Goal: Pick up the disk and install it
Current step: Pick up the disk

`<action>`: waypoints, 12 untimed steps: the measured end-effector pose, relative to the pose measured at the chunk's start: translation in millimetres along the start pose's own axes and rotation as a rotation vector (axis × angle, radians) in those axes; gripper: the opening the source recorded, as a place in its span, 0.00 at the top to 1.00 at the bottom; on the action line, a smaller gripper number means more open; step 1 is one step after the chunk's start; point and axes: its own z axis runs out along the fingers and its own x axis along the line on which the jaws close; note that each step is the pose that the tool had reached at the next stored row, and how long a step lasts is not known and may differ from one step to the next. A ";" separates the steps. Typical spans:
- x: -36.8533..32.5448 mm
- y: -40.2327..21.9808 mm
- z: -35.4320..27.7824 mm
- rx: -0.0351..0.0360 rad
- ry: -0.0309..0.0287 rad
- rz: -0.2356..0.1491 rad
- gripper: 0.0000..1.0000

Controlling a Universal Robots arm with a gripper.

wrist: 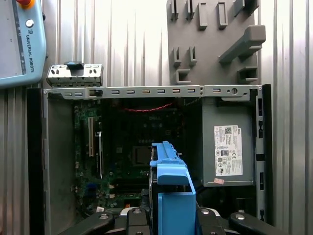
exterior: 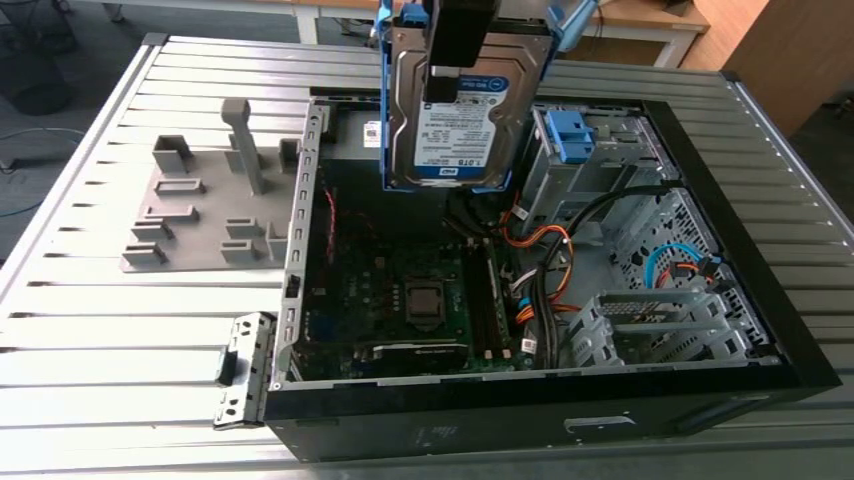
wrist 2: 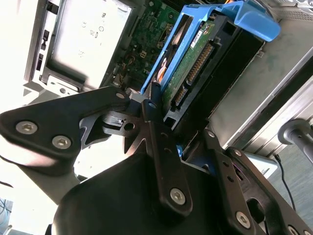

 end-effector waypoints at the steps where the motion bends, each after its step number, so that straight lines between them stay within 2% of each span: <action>1: 0.4 0.0 0.0 0.0001 0.0000 0.000 0.64; 12: 5.4 -0.1 -0.2 0.0000 0.0000 0.000 0.64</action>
